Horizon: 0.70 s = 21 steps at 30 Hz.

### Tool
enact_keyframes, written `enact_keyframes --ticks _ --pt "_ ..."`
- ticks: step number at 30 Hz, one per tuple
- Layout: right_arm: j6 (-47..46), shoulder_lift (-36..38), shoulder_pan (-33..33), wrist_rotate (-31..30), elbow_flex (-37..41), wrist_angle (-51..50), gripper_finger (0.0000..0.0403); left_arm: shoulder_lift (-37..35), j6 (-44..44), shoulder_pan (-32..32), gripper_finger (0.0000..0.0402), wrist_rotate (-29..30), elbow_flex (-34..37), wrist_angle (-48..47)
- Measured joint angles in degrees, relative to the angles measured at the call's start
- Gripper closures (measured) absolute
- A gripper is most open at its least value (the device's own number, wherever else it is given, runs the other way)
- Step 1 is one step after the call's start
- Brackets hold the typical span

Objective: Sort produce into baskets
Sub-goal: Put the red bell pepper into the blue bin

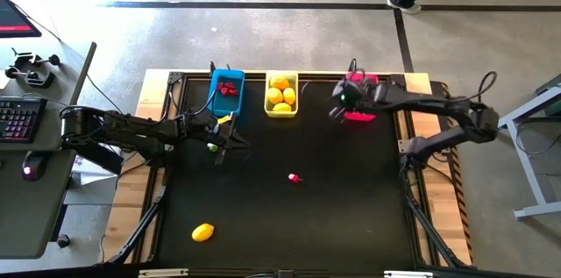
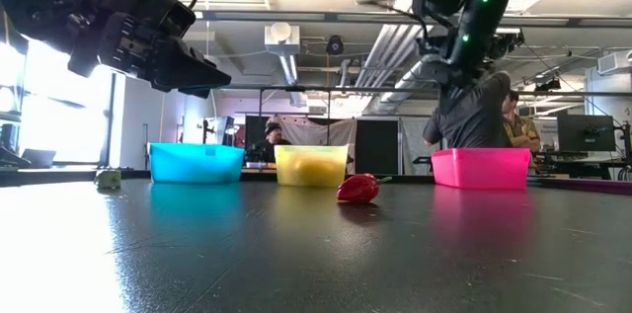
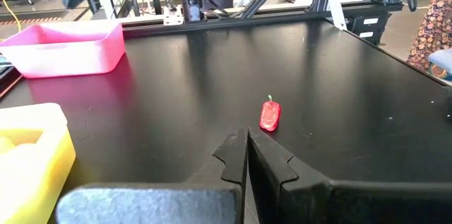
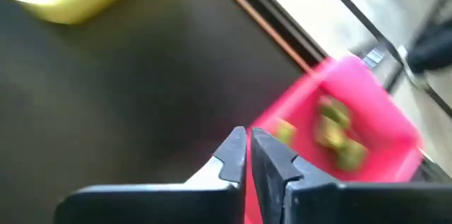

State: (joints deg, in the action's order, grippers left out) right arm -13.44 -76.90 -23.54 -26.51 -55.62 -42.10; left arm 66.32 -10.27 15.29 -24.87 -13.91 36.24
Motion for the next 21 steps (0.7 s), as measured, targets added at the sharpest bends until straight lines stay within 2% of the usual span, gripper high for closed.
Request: enact_keyframes --ticks 5,11,17,21 --pt "-0.17 0.29 9.41 -0.46 3.45 9.85 0.0380 0.00 0.03 0.00 0.0401 0.18 0.00 -0.01" --pt "1.80 0.29 20.12 1.77 8.99 23.14 0.0400 0.00 -0.56 0.00 0.0401 0.18 0.00 -0.01" --pt "0.17 0.29 27.58 8.23 13.18 31.60 0.0382 0.00 -0.51 0.00 0.0401 0.18 0.00 -0.03" --pt "0.11 -0.12 31.92 8.82 14.77 33.69 0.0354 0.00 -0.51 0.00 0.0401 0.18 0.00 -0.01"
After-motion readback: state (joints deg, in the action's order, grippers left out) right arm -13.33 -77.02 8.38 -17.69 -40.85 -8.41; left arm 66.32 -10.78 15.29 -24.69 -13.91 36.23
